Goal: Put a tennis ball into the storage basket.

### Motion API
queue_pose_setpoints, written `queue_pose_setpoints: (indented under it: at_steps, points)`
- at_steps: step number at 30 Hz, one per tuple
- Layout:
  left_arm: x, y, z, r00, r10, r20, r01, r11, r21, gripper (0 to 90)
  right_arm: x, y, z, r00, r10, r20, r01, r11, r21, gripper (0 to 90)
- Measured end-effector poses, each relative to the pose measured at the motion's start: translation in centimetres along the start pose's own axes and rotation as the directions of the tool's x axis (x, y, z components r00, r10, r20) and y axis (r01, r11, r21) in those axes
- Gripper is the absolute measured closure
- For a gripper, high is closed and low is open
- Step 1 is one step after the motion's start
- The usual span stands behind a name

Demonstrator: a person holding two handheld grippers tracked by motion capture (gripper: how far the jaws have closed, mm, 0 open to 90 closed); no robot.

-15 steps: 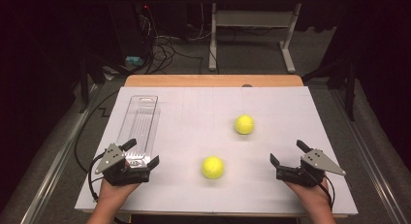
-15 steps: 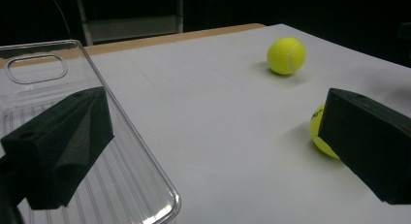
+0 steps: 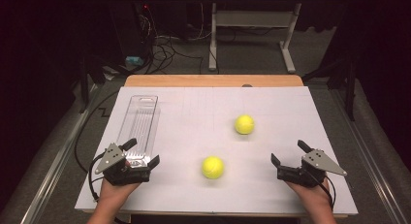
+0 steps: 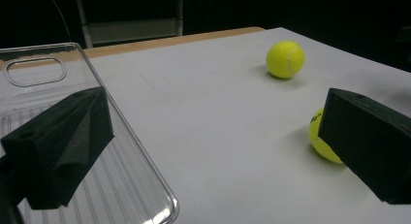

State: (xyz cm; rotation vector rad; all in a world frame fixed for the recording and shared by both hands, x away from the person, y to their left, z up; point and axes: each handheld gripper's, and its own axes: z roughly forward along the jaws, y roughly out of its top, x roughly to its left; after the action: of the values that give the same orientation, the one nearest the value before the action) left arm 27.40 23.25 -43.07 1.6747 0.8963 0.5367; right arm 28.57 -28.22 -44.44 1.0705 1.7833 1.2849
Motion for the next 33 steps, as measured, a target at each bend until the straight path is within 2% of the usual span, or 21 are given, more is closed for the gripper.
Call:
queue_pose_setpoints:
  at_steps: [5,8,11,12,13,16,21,22,23,24,27,28,33]
  points:
    - [-0.2,0.1,0.1,0.9999,0.008,0.012,-0.008,0.9999,0.006,0.2,0.1,0.0,0.1,1.0000,-0.004,-0.004,0.005,1.000,0.002,0.0]
    - [-0.9,0.4,0.5,0.9987,0.037,0.035,-0.038,0.9985,0.039,0.2,0.0,0.0,0.1,1.0000,-0.007,-0.004,0.007,1.000,0.005,0.0]
    - [-1.8,0.6,1.0,0.9954,0.072,0.063,-0.077,0.9933,0.086,0.6,0.0,-0.1,0.1,1.0000,-0.003,-0.005,0.003,1.000,0.009,0.0]
    - [-2.4,0.7,1.3,0.9928,0.089,0.080,-0.098,0.9881,0.119,0.6,0.0,-0.1,0.1,1.0000,-0.003,-0.005,0.003,1.000,0.009,0.0]
    - [-2.4,0.7,1.3,0.9928,0.089,0.080,-0.098,0.9881,0.119,0.5,0.0,-0.1,0.1,1.0000,-0.003,-0.005,0.003,1.000,0.009,0.0]
    - [-3.1,0.7,1.9,0.9891,0.106,0.103,-0.121,0.9798,0.159,0.6,0.0,-0.1,0.2,1.0000,-0.003,-0.006,0.003,1.000,0.010,0.0]
    - [-3.7,0.5,2.5,0.9865,0.102,0.128,-0.128,0.9672,0.219,0.5,0.1,-0.1,0.3,0.9999,-0.007,-0.014,0.007,1.000,0.012,0.0]
    - [-3.8,0.5,2.7,0.9859,0.101,0.133,-0.130,0.9637,0.233,0.5,0.1,-0.1,0.3,0.9999,-0.009,-0.014,0.009,1.000,0.013,0.0]
    - [-4.0,0.5,2.9,0.9845,0.100,0.144,-0.135,0.9563,0.260,0.6,0.1,-0.1,0.3,0.9999,-0.009,-0.014,0.009,1.000,0.013,0.0]
    - [-4.0,0.5,2.9,0.9845,0.100,0.144,-0.135,0.9563,0.260,0.6,0.1,-0.1,0.3,0.9999,-0.009,-0.014,0.009,1.000,0.013,0.0]
    - [-4.4,0.3,3.4,0.9831,0.097,0.155,-0.141,0.9431,0.301,0.6,0.1,-0.2,0.3,0.9998,-0.008,-0.015,0.008,1.000,0.019,0.0]
    - [-4.4,0.3,3.4,0.9831,0.097,0.155,-0.141,0.9431,0.301,0.6,0.1,-0.2,0.3,0.9998,-0.008,-0.015,0.008,1.000,0.019,0.0]
    - [-4.9,0.1,3.9,0.9809,0.093,0.171,-0.149,0.9245,0.351,0.5,0.2,-0.2,0.4,0.9998,-0.008,-0.020,0.008,1.000,0.020,0.0]
